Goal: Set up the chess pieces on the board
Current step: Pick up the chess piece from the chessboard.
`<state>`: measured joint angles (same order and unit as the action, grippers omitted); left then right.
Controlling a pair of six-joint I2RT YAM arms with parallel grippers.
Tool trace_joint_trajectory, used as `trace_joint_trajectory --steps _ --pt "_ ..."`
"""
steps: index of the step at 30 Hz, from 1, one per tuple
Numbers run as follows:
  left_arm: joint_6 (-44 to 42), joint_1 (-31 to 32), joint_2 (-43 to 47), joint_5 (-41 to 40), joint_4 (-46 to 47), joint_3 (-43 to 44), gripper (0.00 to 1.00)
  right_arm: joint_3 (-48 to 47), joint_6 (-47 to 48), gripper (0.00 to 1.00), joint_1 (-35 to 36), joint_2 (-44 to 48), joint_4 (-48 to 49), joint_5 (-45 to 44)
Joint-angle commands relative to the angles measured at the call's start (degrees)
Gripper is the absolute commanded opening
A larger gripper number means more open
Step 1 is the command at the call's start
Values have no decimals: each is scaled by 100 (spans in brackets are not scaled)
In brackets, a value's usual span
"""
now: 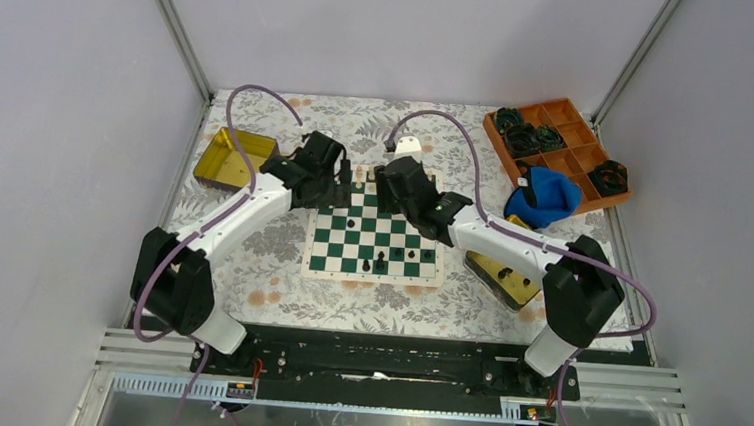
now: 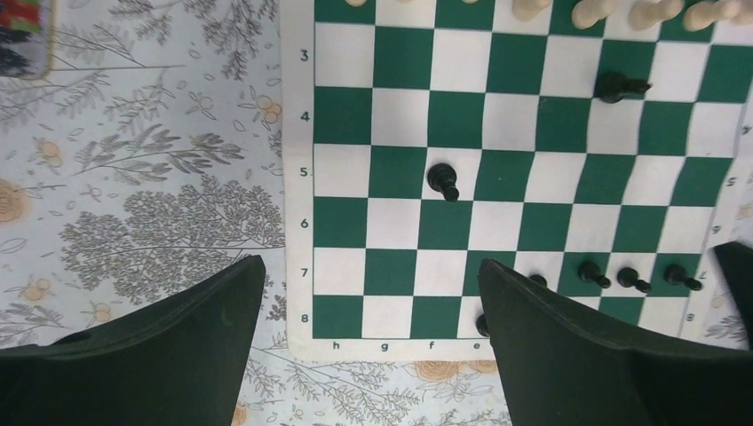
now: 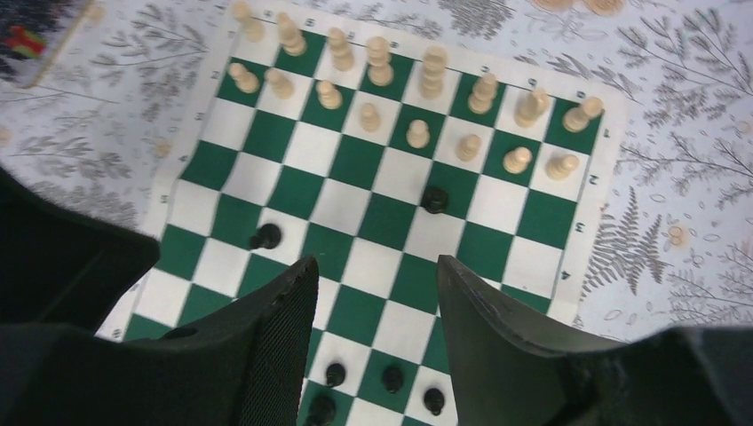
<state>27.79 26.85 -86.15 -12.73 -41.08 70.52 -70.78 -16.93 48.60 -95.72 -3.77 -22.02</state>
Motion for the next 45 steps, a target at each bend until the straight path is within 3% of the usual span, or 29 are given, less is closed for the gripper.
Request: trace_joint_trajectory --steps 1,11,19,29,45 --pt "-45 159 -222 134 800 -340 97 191 97 59 -425 247 520 -213" --pt "-221 369 -924 60 1972 -598 93 381 -166 59 -1407 -132 1102 451" --pt "-158 389 -1523 -28 2317 -550 85 294 -223 59 -1527 -448 1369 564" --pt "-147 422 -1707 -306 2648 -610 66 298 -213 58 -1587 -573 1533 623" --pt "91 583 -1598 -418 2543 -800 53 438 -284 58 -1605 -500 1555 742"
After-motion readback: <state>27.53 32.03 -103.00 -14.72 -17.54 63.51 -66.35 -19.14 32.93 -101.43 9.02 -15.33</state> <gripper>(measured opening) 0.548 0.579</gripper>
